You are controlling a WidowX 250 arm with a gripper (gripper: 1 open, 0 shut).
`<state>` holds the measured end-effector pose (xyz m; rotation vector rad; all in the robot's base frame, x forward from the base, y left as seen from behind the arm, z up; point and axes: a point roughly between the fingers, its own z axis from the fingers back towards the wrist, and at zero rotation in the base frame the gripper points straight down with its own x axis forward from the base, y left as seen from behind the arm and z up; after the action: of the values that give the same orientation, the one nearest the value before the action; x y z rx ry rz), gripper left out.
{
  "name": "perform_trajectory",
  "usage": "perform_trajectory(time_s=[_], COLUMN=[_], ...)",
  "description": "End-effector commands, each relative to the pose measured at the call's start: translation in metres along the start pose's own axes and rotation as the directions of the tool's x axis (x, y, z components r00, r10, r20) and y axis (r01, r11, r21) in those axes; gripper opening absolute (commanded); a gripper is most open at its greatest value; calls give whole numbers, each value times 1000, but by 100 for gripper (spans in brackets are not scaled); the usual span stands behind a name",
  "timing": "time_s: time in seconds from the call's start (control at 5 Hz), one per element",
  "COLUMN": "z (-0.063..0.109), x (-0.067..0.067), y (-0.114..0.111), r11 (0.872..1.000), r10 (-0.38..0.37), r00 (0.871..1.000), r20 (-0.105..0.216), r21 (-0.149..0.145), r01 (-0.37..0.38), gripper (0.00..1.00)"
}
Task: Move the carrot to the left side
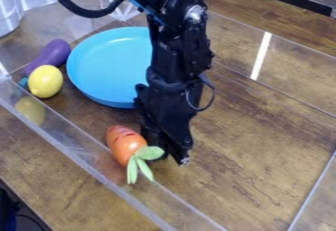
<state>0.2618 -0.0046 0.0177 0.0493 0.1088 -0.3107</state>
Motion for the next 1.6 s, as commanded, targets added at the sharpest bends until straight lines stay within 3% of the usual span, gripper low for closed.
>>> perform_trajectory(time_s=[0.0, 0.2, 1.4], z=[13, 13, 18], x=[2, 2, 0], y=[7, 7, 8], r11=[1000, 1000, 999], r10=[14, 6, -51], r00=[999, 999, 999], r20=[44, 49, -5], r21=[5, 1, 14], r01=[-14, -6, 51], gripper=[0, 0, 0])
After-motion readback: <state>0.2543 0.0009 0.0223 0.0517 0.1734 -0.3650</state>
